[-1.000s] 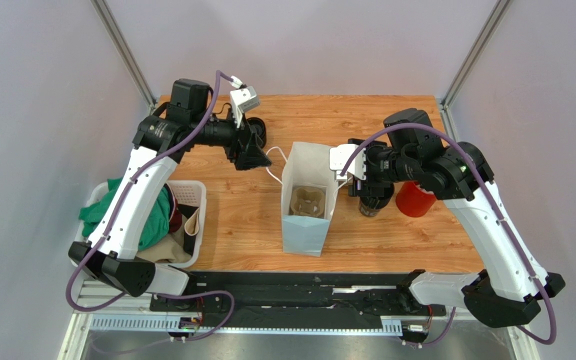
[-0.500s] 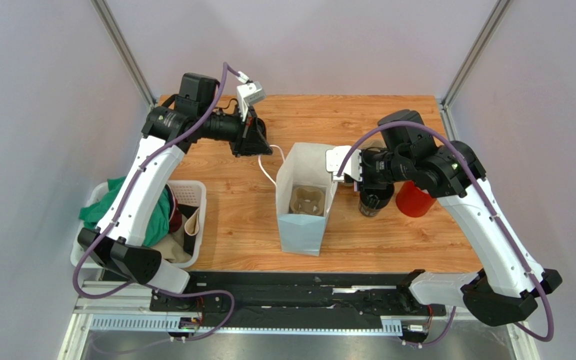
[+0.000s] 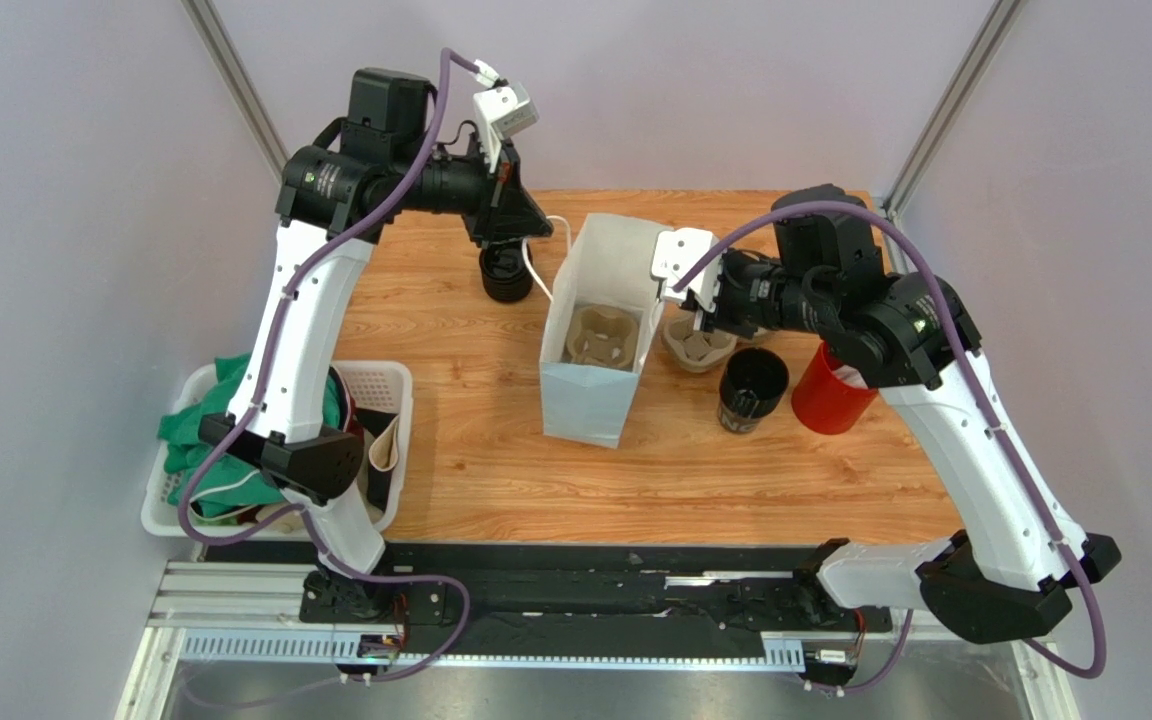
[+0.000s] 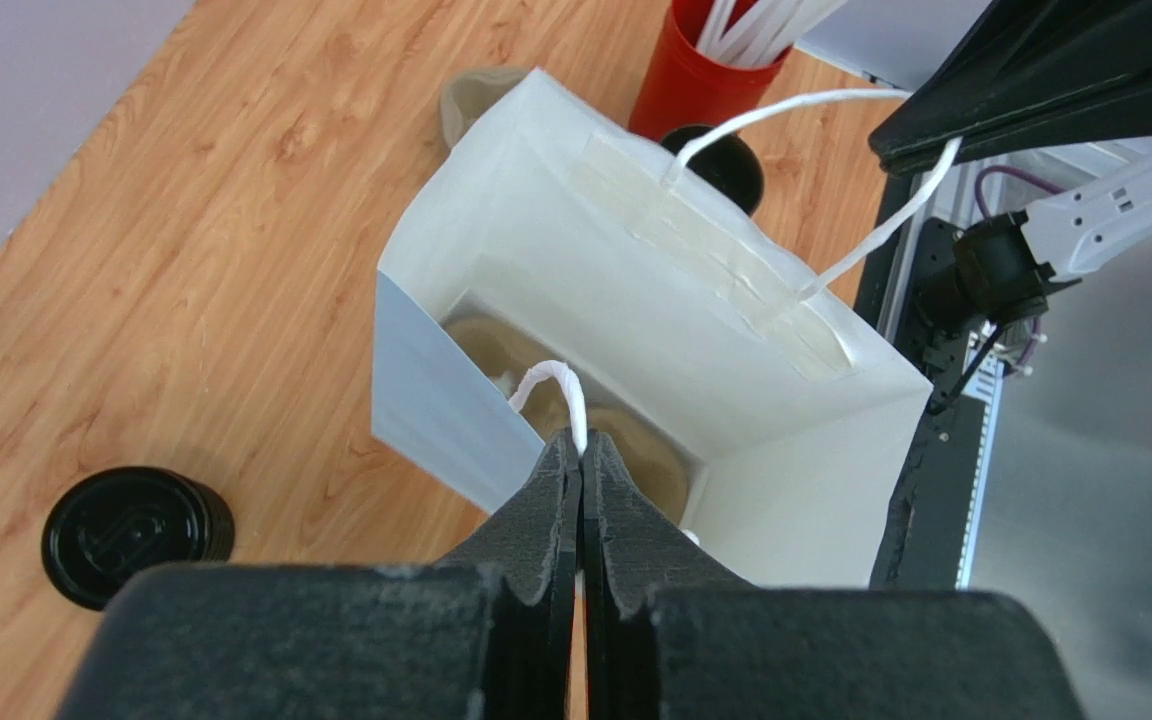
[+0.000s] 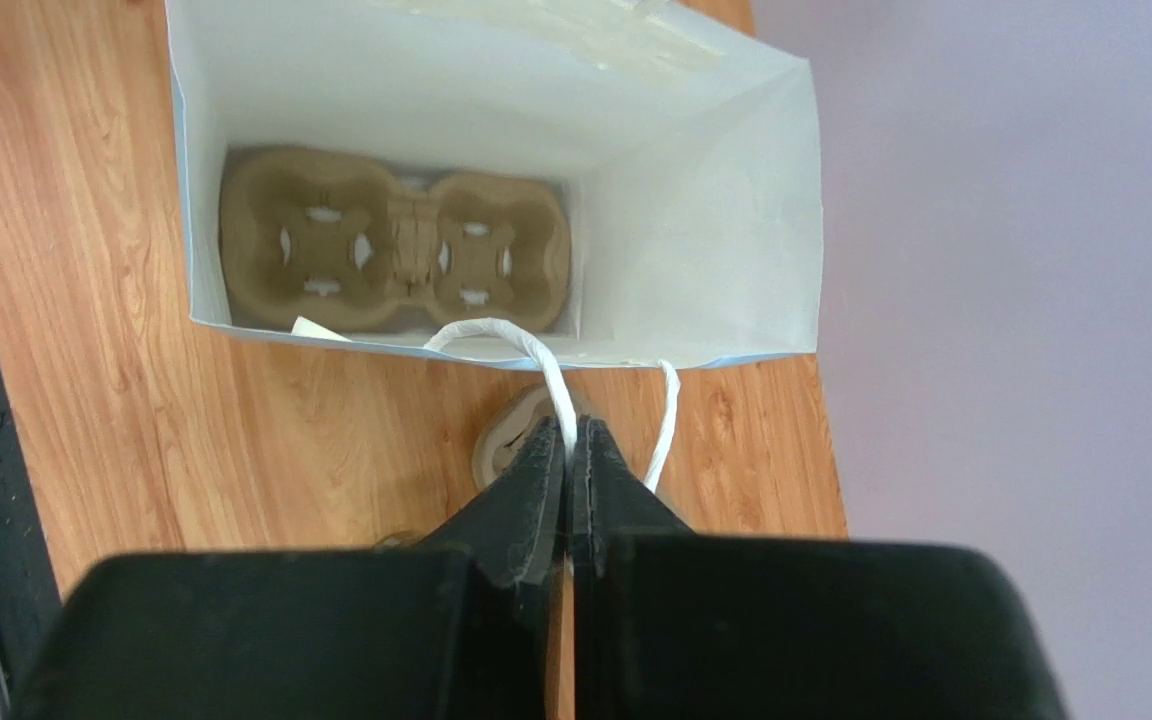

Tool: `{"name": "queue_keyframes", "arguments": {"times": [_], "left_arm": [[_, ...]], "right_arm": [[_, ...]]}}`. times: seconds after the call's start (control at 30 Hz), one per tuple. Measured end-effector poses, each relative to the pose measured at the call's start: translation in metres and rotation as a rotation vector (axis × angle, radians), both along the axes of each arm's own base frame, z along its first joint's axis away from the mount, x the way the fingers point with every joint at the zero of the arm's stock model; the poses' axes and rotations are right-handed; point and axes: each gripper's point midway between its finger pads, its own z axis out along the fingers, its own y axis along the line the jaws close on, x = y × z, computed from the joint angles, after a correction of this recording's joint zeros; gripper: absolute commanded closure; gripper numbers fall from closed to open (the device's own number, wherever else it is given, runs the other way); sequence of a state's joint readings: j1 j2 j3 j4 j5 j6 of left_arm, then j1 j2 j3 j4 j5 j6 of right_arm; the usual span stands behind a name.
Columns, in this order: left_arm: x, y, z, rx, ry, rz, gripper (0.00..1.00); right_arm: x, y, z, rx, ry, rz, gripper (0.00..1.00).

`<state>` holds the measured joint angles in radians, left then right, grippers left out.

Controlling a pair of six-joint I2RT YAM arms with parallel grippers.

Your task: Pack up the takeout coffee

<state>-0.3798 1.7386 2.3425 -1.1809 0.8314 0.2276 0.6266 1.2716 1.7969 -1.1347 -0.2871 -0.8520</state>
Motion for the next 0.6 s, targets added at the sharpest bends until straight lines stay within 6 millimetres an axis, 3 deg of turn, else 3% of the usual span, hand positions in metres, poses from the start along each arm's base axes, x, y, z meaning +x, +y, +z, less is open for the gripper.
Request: {"name": "queue_keyframes", "arguments": {"times": [0.13,0.23,0.3,0.47,0.6], "left_arm": [[0.004,0.002,-0.001,0.018,-0.005,0.018,1.00],[0.005,0.003,-0.007,0.028,-0.002,0.019,1.00],[0.006,0.003,-0.026,0.053,0.036,0.017,1.00],[0.019,0.005,-0.081,0.145,0.150,0.033,1.00],[0.034,0.004,-0.086,0.171,0.142,0.053,1.00]], "right_arm": [[0.005,0.005,0.009,0.039,-0.013,-0.014,1.00],[0.008,0.008,0.004,0.043,-0.004,-0.015,1.00],[0.009,0.009,-0.012,0.031,0.019,-0.014,1.00],[0.010,0.010,-0.076,-0.061,0.139,-0.019,1.00],[0.014,0.013,-0.081,-0.062,0.151,-0.025,1.00]]}}
